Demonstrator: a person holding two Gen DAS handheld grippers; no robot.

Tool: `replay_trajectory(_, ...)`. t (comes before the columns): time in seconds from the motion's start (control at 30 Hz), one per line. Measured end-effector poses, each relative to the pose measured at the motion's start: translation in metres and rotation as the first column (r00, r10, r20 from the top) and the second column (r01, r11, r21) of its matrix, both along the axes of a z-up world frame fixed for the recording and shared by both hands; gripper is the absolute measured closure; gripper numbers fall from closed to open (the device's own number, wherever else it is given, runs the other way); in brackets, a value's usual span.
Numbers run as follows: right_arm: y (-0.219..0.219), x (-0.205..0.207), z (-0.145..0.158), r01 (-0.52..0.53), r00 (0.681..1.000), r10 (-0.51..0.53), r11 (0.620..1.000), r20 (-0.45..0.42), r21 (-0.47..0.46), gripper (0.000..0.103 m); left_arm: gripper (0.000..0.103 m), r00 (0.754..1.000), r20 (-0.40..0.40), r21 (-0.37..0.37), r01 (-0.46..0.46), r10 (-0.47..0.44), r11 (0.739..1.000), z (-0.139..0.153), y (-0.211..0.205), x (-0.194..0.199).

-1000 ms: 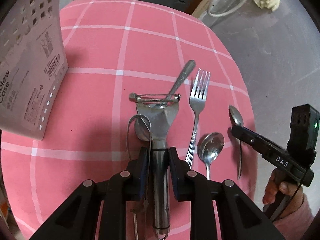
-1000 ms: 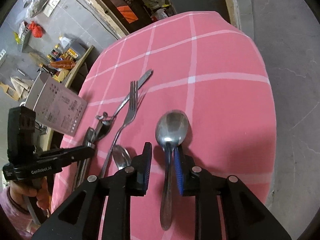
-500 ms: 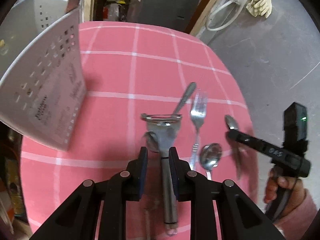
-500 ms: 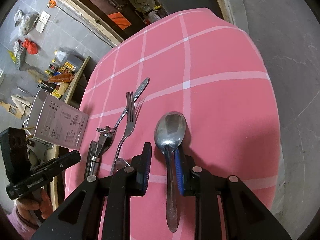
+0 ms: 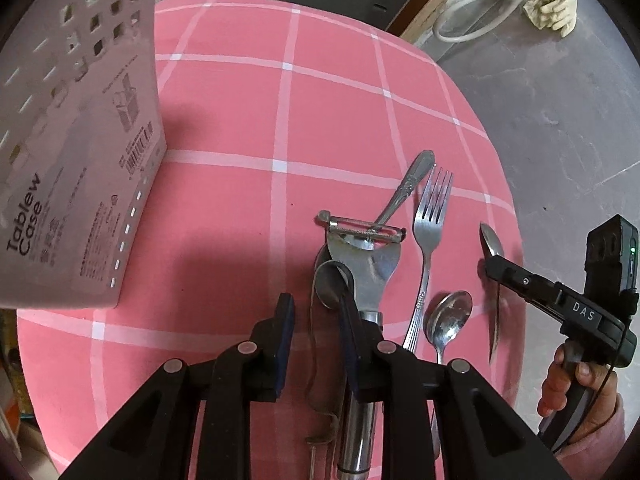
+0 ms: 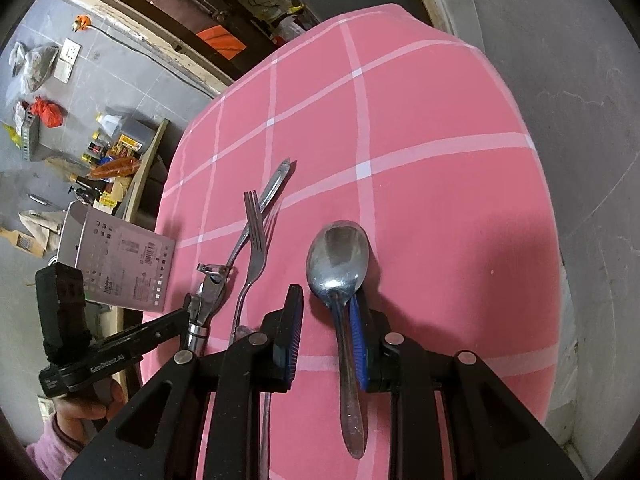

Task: Organize utensils

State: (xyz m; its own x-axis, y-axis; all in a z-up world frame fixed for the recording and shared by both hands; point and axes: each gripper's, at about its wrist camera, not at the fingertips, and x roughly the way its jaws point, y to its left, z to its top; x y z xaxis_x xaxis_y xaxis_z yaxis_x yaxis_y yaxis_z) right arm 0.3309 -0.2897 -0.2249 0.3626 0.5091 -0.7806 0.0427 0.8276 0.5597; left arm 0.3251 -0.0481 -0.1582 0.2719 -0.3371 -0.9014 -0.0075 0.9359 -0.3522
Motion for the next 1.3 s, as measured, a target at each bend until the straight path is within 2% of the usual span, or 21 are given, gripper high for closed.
replay_trajectory(0.33, 0.003, 0.002, -0.002, -0.005, 1.0, 0.005, 1.0, -0.008, -0.005, 0.083, 0.08, 1.0, -0.003, -0.122, -0.019, 0.018, 0.992, 0.007, 0.016, -0.012)
replay_trajectory(0.6, 0.008, 0.004, -0.003, 0.004, 1.0, -0.005, 1.0, -0.008, -0.025, 0.083, 0.081, 1.0, -0.014, -0.095, 0.003, -0.005, 0.995, 0.0, 0.008, -0.006)
replay_trajectory(0.7, 0.009, 0.007, -0.002, 0.006, 1.0, -0.006, 1.0, -0.01, -0.017, 0.072, 0.081, 1.0, -0.022, -0.091, 0.011, -0.013, 0.996, 0.0, 0.004, 0.002)
replay_trajectory(0.77, 0.013, 0.01, -0.001, 0.001, 1.0, -0.001, 1.0, -0.01, -0.016, 0.062, 0.08, 0.999, -0.04, -0.091, 0.008, -0.011, 0.996, -0.002, 0.003, 0.009)
replay_trajectory(0.87, 0.021, 0.013, 0.001, -0.006, 1.0, 0.006, 0.999, -0.014, -0.044, 0.058, 0.08, 0.997, -0.069, -0.056, 0.018, -0.022, 0.998, -0.002, -0.003, 0.017)
replay_trajectory(1.0, 0.017, 0.012, 0.001, 0.014, 1.0, -0.014, 0.999, -0.019, -0.029, 0.058, 0.064, 0.994, -0.087, -0.041, 0.065, -0.068, 0.997, -0.002, -0.016, 0.021)
replay_trajectory(1.03, 0.015, 0.012, 0.0, 0.022, 1.0, -0.023, 1.0, -0.02, -0.019, 0.06, 0.063, 0.994, -0.08, -0.023, 0.078, -0.08, 0.997, -0.002, -0.019, 0.02)
replay_trajectory(1.13, 0.012, 0.01, -0.001, 0.032, 0.999, -0.033, 0.998, -0.024, -0.045, 0.075, 0.065, 0.993, -0.057, 0.026, 0.108, -0.107, 0.994, -0.002, -0.027, 0.017)
replay_trajectory(1.17, 0.01, 0.009, -0.002, 0.033, 0.999, -0.035, 0.998, -0.023, -0.053, 0.082, 0.066, 0.993, -0.054, 0.025, 0.103, -0.101, 0.994, -0.002, -0.027, 0.017)
replay_trajectory(1.3, 0.001, 0.004, -0.005, 0.051, 0.998, -0.051, 0.998, -0.026, -0.03, 0.094, 0.068, 0.996, -0.051, -0.015, 0.075, -0.076, 0.997, -0.002, -0.019, 0.016)
